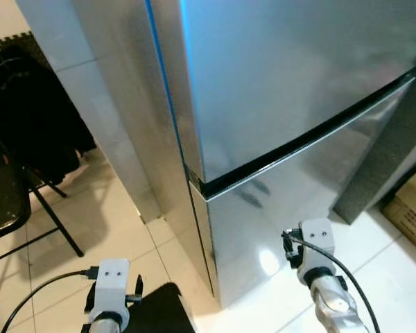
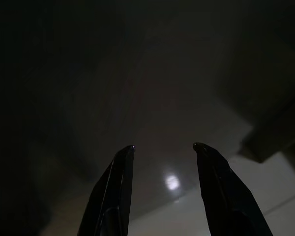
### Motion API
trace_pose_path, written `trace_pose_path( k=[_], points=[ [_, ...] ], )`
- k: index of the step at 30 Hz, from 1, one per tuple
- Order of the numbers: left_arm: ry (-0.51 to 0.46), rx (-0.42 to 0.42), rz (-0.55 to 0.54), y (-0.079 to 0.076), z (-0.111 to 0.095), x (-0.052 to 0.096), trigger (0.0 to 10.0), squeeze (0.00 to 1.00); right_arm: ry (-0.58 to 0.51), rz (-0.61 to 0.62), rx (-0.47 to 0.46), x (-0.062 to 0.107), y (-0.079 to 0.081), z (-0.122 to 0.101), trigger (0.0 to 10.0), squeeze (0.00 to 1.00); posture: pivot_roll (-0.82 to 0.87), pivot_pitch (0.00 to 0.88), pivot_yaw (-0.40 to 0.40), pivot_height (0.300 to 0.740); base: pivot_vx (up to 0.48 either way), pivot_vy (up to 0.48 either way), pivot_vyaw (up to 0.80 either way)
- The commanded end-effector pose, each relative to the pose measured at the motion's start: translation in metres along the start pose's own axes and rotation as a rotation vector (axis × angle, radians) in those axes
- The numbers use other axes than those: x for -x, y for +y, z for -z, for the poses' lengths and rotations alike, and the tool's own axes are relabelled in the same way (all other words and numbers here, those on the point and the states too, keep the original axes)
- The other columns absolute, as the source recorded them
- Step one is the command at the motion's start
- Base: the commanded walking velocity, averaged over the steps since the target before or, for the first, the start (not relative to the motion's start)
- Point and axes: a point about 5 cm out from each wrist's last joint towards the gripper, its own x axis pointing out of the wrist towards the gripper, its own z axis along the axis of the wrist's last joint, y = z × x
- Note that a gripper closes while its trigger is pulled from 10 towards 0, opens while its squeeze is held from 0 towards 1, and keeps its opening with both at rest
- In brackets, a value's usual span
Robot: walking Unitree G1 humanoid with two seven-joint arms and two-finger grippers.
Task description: Restocking fridge
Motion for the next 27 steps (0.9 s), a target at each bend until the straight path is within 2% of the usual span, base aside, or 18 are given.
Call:
trace_pose_path(
  k=[1, 27],
  points=[
    [0.034, -0.011, -0.003, 0.0019, 0.0087, 0.004, 10.0, 0.0, 0.026, -0.002, -0.013, 0.0034, 0.0026, 0.0068, 10.0, 0.0, -0.11, 0.207, 0.049, 0.74, 0.0, 0.262, 0.0],
    [0.03, -0.012, -0.004, 0.0035, 0.0071, 0.003, 10.0, 0.0, 0.025, 0.004, -0.019, 0.0033, 0.0037, 0.007, 10.0, 0.0, -0.11, 0.206, 0.056, 0.74, 0.0, 0.29, 0.0]
  ],
)
